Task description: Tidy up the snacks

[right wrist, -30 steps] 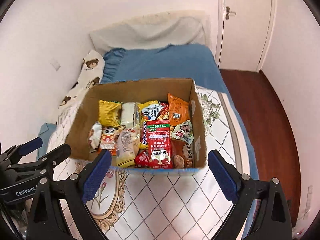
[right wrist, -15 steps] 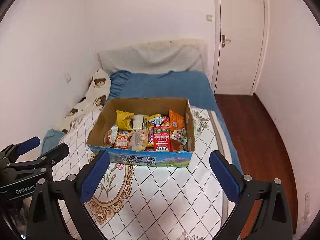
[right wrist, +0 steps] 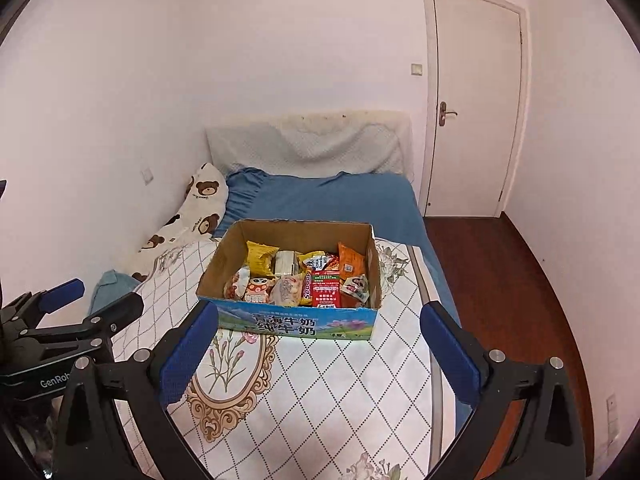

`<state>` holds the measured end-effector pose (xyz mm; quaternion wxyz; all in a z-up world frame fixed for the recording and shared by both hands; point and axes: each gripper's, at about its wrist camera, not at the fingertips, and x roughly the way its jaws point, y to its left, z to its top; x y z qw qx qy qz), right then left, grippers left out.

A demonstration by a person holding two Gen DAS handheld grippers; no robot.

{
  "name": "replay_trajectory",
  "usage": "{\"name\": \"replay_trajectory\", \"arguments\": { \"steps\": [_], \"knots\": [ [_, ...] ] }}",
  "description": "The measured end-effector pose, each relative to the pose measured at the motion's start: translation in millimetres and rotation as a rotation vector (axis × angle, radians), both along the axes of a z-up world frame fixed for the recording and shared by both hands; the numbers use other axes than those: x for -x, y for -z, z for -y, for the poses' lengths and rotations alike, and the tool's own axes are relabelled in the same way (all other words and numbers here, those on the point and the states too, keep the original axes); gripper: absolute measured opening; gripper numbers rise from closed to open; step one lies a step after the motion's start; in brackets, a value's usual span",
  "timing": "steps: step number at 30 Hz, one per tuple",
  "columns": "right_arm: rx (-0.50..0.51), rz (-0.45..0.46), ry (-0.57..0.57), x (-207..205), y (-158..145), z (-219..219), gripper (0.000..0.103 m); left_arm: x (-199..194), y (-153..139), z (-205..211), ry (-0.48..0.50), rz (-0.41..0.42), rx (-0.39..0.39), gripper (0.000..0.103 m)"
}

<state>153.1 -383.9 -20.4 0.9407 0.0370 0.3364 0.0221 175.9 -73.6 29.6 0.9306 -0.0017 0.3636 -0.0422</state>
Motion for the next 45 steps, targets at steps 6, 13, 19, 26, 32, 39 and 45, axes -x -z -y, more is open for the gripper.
{"name": "replay_trajectory", "arguments": {
  "steps": [6, 13, 19, 26, 32, 39, 45],
  "knots": [
    [-0.004, 0.0, 0.008, 0, 2, 4, 0.103, -4, 3, 2, -0.008, 0.006, 0.0, 0.101],
    [0.007, -0.007, 0.04, -16, 18, 12, 0.103, -22, 17, 7, -0.032, 0.01, -0.025, 0.103],
    [0.01, -0.03, 0.058, -41, 38, 16, 0.103, -45, 31, 9, -0.054, 0.008, -0.048, 0.103],
    [0.023, -0.04, 0.084, -77, 60, 19, 0.103, -76, 54, 15, -0.057, -0.024, -0.079, 0.103],
    [0.035, -0.061, 0.094, -106, 76, 19, 0.103, -98, 72, 22, -0.051, -0.067, -0.096, 0.103],
    [0.046, -0.096, 0.104, -128, 98, 21, 0.103, -115, 85, 25, -0.057, -0.085, -0.113, 0.103],
    [0.036, -0.124, 0.094, -138, 111, 23, 0.103, -121, 90, 26, -0.057, -0.094, -0.119, 0.103]
  ]
}}
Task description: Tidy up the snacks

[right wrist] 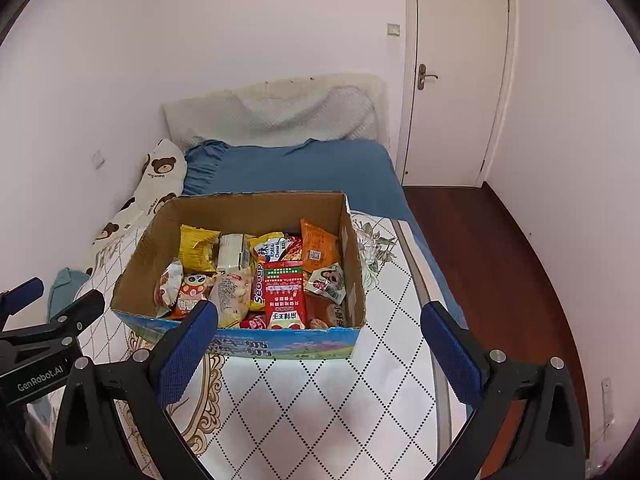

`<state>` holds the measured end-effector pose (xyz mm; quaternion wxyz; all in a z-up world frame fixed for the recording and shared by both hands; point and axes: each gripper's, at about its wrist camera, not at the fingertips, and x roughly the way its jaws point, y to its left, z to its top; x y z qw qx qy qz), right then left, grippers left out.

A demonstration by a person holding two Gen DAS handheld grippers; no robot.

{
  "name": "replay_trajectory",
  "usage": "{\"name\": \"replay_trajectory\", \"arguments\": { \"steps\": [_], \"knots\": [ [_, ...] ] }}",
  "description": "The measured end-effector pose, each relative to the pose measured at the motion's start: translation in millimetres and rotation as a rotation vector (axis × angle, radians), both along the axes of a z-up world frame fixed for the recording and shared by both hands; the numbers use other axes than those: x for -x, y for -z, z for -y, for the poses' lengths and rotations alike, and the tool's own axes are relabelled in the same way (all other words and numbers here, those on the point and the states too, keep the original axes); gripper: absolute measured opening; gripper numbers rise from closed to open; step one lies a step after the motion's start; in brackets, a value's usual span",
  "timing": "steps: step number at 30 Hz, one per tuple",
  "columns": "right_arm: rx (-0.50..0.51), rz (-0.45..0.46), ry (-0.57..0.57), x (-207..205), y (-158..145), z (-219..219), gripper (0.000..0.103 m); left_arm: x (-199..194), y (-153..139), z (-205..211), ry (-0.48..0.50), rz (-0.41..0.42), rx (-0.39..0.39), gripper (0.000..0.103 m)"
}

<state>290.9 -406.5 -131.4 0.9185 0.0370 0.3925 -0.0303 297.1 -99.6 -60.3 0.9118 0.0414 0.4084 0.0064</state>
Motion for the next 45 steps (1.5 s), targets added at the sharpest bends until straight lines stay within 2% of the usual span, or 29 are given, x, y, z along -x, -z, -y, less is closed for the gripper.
{"name": "replay_trajectory", "arguments": {
  "steps": [15, 45],
  "knots": [
    [-0.026, -0.028, -0.024, -4.1, 10.6, -1.4, 0.103, -1.7, -1.3, -0.4, 0.005, -0.003, 0.001, 0.103],
    [-0.039, -0.039, -0.034, -0.7, 6.4, -2.7, 0.103, 1.0, -2.2, 0.4, 0.002, -0.006, 0.007, 0.103]
  ]
}}
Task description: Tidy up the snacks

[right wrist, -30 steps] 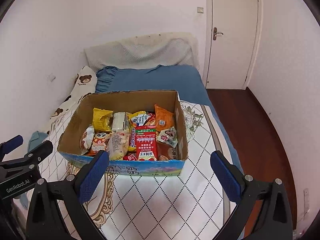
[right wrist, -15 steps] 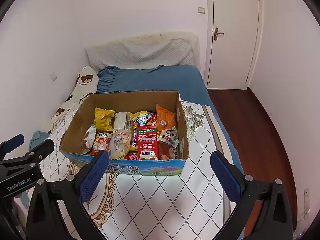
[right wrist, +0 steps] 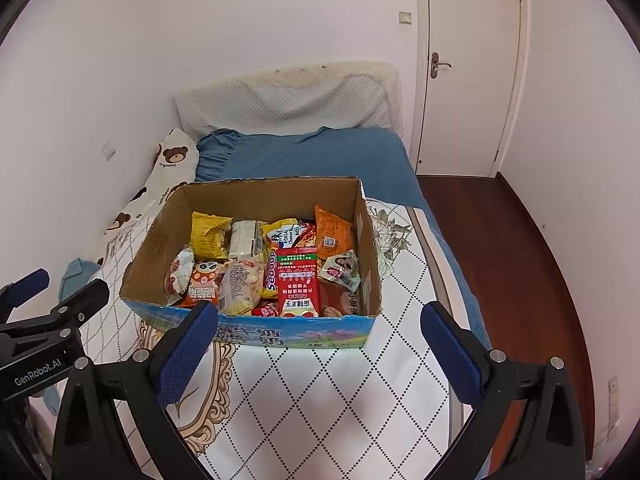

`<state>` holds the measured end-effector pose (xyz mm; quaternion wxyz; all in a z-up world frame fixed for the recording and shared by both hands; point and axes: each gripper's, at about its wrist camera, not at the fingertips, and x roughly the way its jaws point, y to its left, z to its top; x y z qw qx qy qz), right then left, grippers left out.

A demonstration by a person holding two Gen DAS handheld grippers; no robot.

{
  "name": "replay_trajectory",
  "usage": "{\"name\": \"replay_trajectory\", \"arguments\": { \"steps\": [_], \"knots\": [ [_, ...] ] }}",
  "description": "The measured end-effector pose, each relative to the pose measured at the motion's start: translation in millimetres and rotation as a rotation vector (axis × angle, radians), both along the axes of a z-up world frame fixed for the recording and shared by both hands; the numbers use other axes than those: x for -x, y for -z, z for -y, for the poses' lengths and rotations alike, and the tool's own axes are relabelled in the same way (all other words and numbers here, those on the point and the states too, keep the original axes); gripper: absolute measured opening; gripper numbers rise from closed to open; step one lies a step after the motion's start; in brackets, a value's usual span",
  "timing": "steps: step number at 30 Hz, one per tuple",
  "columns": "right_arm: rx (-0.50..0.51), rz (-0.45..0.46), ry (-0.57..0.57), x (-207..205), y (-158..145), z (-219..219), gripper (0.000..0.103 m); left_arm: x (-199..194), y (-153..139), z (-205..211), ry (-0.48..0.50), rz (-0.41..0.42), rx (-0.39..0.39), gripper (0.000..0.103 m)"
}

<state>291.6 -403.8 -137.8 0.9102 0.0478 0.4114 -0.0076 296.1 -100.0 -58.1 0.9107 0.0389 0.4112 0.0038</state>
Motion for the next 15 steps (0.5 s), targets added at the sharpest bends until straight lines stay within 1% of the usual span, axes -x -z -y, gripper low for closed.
{"name": "replay_trajectory", "arguments": {
  "steps": [15],
  "knots": [
    [0.002, -0.002, -0.003, -0.4, 0.7, 0.2, 0.103, 4.8, 5.7, 1.3, -0.001, -0.005, -0.005, 0.103]
  ]
}}
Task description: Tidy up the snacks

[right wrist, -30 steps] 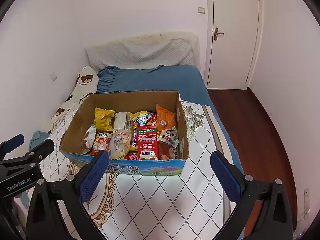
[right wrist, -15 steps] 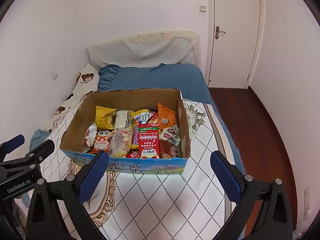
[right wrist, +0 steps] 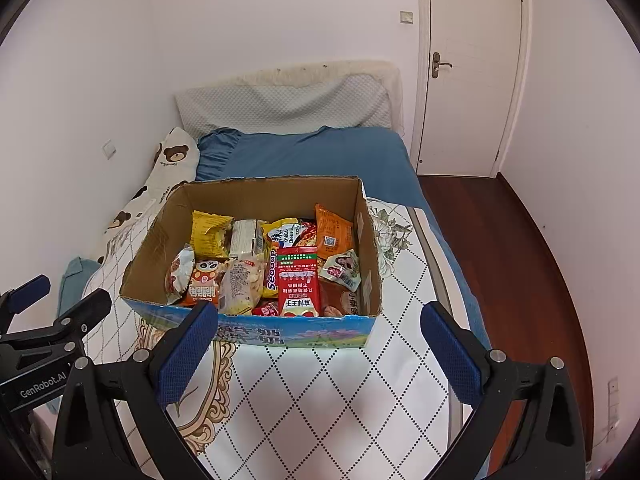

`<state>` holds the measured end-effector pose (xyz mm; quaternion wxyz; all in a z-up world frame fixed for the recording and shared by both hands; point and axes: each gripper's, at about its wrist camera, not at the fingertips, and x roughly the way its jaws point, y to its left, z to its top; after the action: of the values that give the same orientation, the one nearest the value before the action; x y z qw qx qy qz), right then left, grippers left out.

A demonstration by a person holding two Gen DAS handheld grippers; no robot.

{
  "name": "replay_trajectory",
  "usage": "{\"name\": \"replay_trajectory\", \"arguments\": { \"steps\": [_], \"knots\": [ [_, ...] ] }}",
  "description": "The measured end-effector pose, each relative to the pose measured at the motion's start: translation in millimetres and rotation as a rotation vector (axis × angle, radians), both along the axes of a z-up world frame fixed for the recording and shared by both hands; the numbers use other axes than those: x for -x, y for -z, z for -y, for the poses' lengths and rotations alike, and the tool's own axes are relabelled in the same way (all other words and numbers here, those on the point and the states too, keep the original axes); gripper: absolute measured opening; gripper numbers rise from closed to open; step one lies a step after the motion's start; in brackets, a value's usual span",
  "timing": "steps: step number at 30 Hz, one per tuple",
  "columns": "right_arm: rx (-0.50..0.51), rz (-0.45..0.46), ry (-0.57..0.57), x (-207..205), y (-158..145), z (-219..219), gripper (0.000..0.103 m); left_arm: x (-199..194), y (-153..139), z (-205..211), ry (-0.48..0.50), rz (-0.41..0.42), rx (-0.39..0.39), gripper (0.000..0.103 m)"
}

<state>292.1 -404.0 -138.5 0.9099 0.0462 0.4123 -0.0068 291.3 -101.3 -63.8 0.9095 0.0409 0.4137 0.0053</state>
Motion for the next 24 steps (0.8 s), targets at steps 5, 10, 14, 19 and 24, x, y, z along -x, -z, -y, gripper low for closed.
{"name": "replay_trajectory", "arguments": {
  "steps": [5, 10, 14, 19, 24],
  "knots": [
    [-0.001, 0.004, -0.002, -0.4, -0.9, -0.4, 0.103, 0.0, -0.6, 0.9, 0.0, 0.003, 0.0, 0.103],
    [-0.003, 0.006, -0.006, -0.7, -1.2, -0.4, 0.103, 0.3, -0.6, 0.0, -0.002, -0.002, 0.004, 0.103],
    [-0.004, 0.006, -0.01, 0.2, -1.1, -0.5, 0.103, 0.0, -0.9, -0.5, -0.001, -0.001, 0.003, 0.103],
    [-0.008, 0.004, -0.012, -0.1, -0.3, -0.2, 0.103, 1.2, -1.6, -0.7, -0.002, 0.001, 0.004, 0.103],
    [-0.009, 0.008, -0.015, 0.3, 0.3, -0.9, 0.103, 1.4, -2.7, -0.7, -0.002, 0.004, 0.0, 0.103]
  ]
}}
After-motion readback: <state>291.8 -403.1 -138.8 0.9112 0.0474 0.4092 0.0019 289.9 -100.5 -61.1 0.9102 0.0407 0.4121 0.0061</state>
